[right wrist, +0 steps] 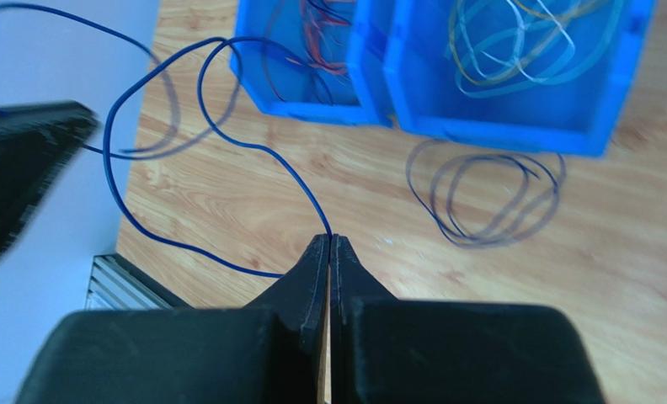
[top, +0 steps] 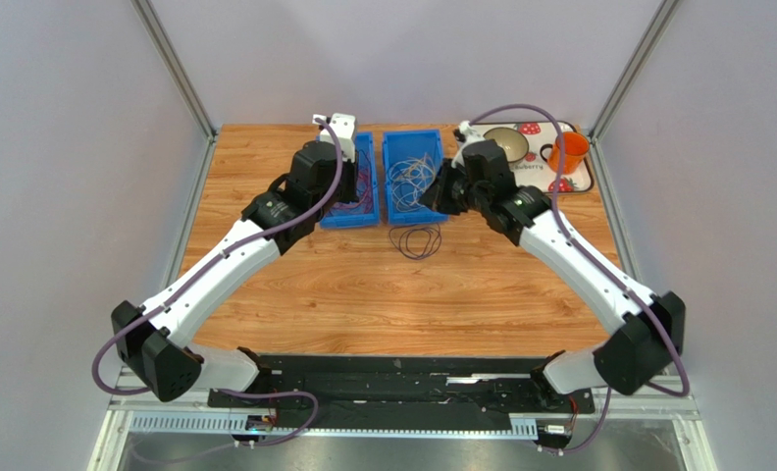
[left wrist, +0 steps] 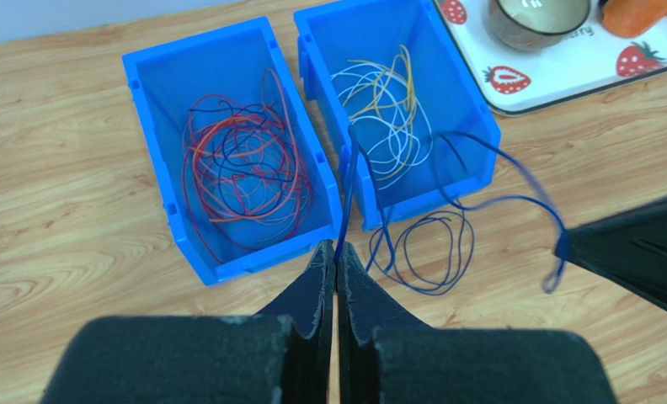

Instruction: Untangle the cables

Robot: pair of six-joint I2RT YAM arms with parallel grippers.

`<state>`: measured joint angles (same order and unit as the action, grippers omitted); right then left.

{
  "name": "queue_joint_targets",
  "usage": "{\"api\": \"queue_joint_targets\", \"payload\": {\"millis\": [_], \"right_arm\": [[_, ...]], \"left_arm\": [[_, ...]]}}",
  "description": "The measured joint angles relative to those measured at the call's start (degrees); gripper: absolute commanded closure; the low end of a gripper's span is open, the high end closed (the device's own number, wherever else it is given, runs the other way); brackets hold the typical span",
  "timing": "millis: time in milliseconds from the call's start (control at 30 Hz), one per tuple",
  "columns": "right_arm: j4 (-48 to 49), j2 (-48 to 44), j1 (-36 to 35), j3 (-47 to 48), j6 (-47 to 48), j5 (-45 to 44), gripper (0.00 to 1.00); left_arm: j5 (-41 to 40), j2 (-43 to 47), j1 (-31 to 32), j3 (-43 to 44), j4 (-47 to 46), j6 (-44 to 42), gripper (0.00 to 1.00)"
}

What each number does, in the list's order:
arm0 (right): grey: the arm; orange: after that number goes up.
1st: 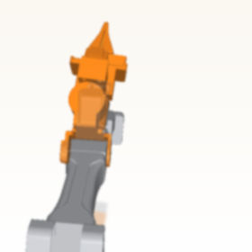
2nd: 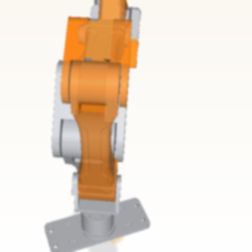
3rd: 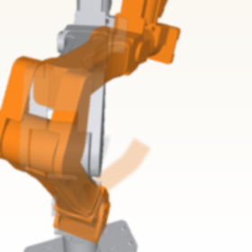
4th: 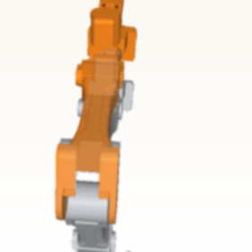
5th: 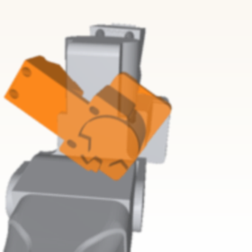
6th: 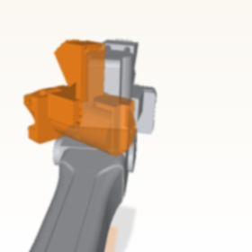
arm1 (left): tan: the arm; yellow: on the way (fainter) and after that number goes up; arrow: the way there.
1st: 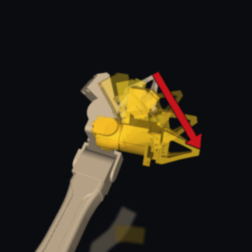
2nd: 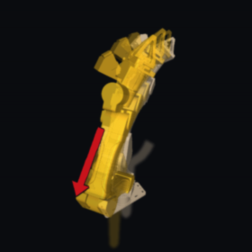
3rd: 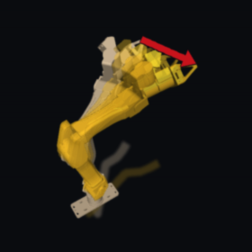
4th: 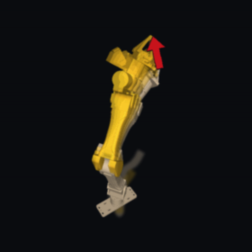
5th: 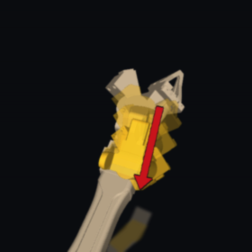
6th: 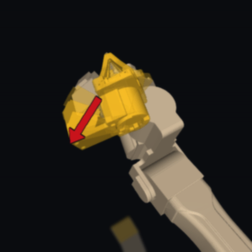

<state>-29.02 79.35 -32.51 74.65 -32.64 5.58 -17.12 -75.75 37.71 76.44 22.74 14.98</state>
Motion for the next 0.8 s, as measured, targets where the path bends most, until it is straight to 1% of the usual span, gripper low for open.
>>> {"api": "queue_joint_targets", "payload": {"millis": [233, 400, 567, 800], "right_arm": [[3.0, 16.2, -1.2, 16.0, 0.1, 4.3, 1.00], [3.1, 26.6, -1.5, 24.7, 0.0, 6.7, 1.00], [2.2, 34.3, -1.8, 31.9, -0.1, 7.8, 1.00], [1.2, 42.4, -2.4, 42.0, -0.1, 8.1, 1.00]], "left_arm": [[2.1, -5.5, -5.2, 5.0, 2.9, 0.3, 1.00], [4.3, -8.8, -9.8, 7.7, 3.7, 0.9, 1.00], [5.9, -12.7, -13.0, 8.7, 4.2, 1.3, 1.00], [7.6, -19.0, -15.8, 10.8, 4.8, 1.4, 1.00]]}}
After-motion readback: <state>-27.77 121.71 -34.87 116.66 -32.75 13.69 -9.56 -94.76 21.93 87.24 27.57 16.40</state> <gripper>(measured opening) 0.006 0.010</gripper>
